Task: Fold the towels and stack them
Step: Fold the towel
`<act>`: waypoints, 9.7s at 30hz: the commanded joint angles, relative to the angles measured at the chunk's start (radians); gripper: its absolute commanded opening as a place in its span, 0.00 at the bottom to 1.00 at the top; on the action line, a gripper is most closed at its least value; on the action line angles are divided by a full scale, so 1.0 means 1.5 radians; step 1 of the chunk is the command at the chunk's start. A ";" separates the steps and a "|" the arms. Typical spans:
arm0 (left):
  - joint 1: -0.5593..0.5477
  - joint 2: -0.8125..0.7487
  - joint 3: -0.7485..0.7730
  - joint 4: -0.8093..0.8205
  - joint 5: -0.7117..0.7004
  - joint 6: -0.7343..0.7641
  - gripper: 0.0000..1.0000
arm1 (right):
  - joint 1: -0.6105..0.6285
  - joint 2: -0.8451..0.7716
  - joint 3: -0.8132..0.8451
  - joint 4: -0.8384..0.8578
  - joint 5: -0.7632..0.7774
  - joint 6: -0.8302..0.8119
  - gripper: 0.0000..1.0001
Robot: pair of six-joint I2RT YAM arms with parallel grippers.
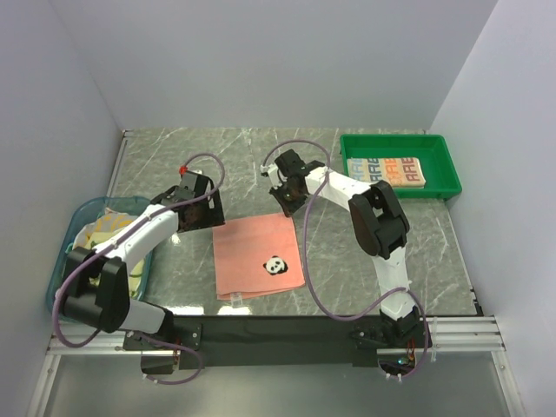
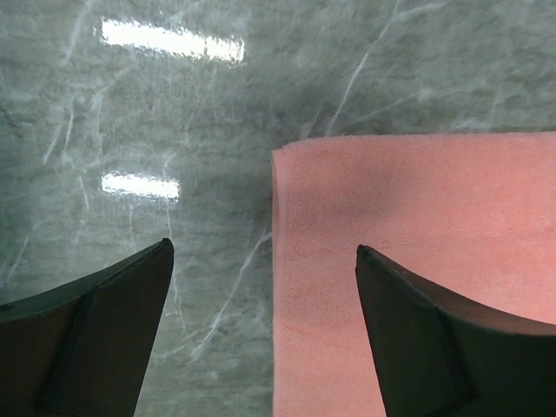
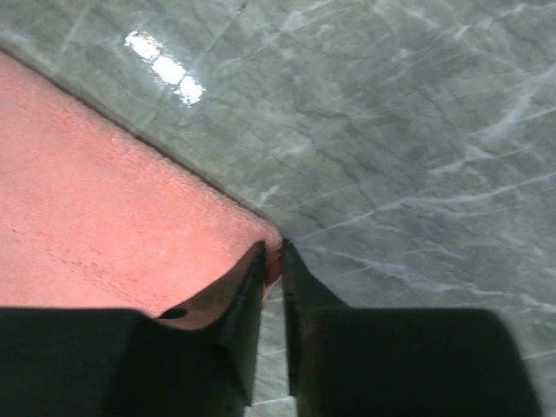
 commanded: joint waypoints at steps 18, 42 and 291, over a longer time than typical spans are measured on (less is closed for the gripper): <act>0.040 0.228 0.140 0.012 0.060 0.053 0.52 | 0.007 -0.006 -0.046 0.002 0.024 -0.006 0.00; 0.039 0.368 0.127 -0.018 0.054 0.016 0.29 | 0.008 -0.029 -0.076 0.020 0.011 -0.003 0.00; -0.166 -0.152 -0.226 0.116 -0.030 -0.318 0.15 | -0.015 -0.419 -0.605 0.445 0.016 0.510 0.00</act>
